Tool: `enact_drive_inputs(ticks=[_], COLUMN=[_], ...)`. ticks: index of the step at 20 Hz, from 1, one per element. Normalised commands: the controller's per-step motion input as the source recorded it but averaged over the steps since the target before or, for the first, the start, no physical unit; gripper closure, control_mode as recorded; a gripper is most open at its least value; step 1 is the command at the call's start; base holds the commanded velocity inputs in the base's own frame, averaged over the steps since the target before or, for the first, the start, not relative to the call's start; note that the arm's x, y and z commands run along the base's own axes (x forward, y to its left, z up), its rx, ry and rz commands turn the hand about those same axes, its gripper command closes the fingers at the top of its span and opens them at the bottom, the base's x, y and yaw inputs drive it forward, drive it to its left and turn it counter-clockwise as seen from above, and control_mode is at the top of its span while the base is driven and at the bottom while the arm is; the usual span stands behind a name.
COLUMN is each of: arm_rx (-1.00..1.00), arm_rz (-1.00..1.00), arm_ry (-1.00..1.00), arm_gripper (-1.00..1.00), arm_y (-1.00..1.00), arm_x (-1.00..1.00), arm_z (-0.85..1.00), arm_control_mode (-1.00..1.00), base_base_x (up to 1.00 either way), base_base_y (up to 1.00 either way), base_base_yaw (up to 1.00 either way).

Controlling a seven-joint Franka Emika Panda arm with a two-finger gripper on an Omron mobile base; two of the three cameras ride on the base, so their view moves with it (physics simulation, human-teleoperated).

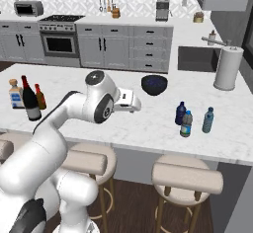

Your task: Move the plastic bottles in the middle to the plastics group, and the glass bottles in the middle to the glass group.

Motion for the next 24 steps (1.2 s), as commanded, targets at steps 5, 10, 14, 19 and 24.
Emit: enact_drive_inputs(ticks=[5,10,14,19,24], arm_rx=[0.0,0.0,0.08,0.06,0.0], arm_rz=[0.27,0.3,0.27,0.05,-0.08], arm_ry=[0.1,0.08,0.0,0.0,0.01], arm_gripper=[-1.0,-1.0,-1.0,-1.0,-1.0], arm_y=[0.84,0.66,0.71,0.78,0.57], arm_x=[0.23,-0.02,0.02,0.32,0.5], arm_z=[0.0,-0.05,-0.03,0.0,0.02], arm_control_mode=[-1.0,-1.0,-1.0,-1.0,-1.0], base_base_x=[0.0,0.0,0.0,0.0,0.0], base_base_y=[0.0,0.0,0.0,0.0,0.0], base_base_yaw=[0.0,0.0,0.0,0.0,0.0])
